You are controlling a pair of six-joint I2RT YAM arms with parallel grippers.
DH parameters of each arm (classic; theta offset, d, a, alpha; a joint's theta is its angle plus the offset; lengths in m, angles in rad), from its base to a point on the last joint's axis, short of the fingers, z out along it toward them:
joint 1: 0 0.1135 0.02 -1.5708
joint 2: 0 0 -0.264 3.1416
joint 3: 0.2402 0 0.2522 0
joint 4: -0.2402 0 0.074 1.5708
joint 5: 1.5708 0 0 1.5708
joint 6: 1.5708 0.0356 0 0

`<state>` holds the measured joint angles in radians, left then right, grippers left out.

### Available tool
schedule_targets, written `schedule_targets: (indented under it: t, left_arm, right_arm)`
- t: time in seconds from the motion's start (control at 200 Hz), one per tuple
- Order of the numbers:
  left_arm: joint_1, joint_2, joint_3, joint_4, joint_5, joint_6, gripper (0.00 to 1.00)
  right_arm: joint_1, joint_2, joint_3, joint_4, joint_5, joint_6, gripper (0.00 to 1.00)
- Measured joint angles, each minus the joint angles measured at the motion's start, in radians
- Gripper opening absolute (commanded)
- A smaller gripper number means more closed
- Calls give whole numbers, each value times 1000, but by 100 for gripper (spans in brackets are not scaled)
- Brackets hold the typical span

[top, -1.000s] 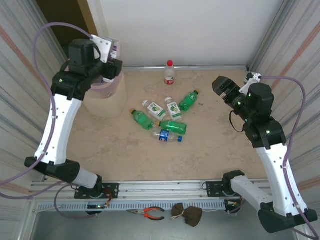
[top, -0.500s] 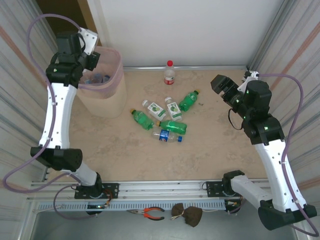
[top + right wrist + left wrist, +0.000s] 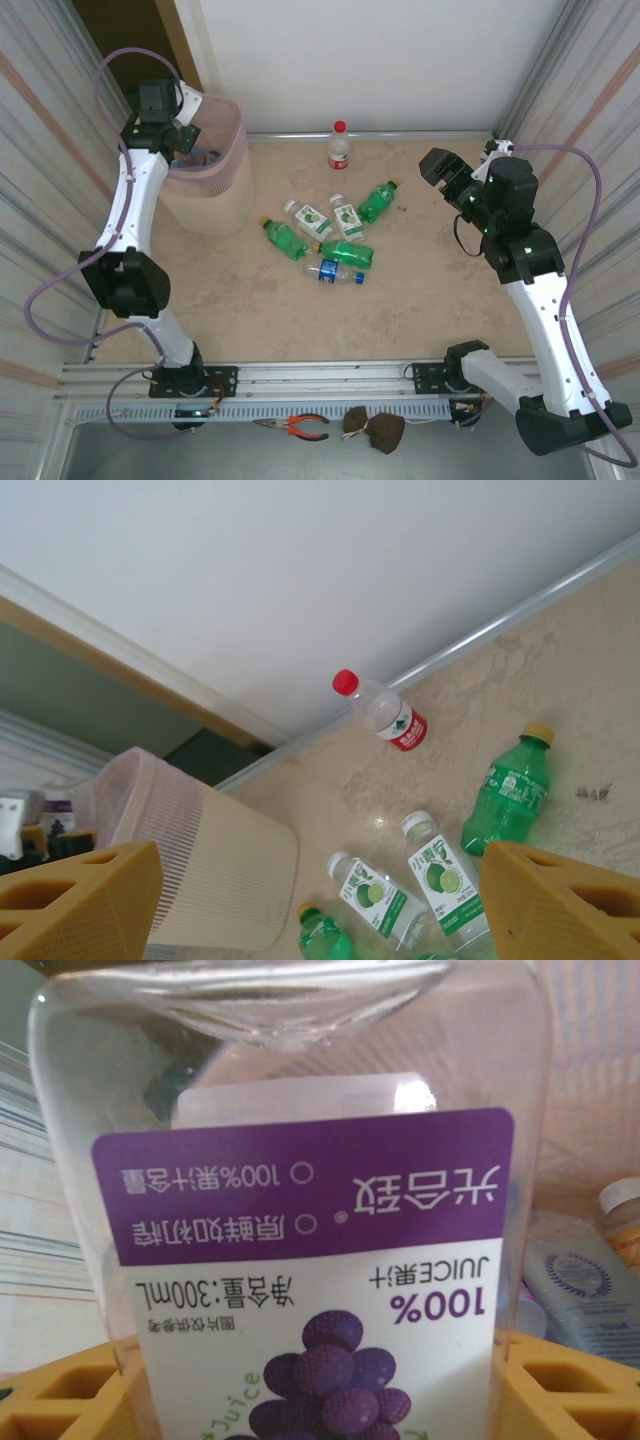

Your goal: Put the plastic bottles in the bin

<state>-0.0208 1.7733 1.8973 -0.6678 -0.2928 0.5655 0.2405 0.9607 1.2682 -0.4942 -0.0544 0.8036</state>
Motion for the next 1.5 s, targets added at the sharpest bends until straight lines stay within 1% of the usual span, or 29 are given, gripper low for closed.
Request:
schedule_targets:
  t: [0.145, 0.296, 0.481, 0.646, 0.756, 0.997, 1.207, 1.498]
  left_arm:
    - [13, 58, 4, -58, 1, -2, 54]
    - [38, 131, 60, -146, 8, -17, 54]
    - [80, 184, 134, -243, 68, -64, 55]
    - [97, 219, 188, -299, 119, -88, 60]
    - [104, 233, 209, -323, 131, -100, 64]
    - [111, 237, 231, -343, 161, -123, 77]
    - [113, 236, 258, -371, 190, -146, 85]
    - [109, 201, 271, -415, 243, -174, 91]
  right_arm:
    - [0, 0, 0, 0, 0, 0, 81]
    - [0, 0, 0, 0, 0, 0, 82]
    - [0, 0, 0, 0, 0, 0, 82]
    - [0, 0, 0, 0, -3, 0, 82]
    - [0, 0, 0, 0, -3, 0, 82]
    - [0, 0, 0, 8, -4, 0, 81]
    - [0, 0, 0, 15, -4, 6, 81]
    - [0, 0, 0, 15, -11, 8, 82]
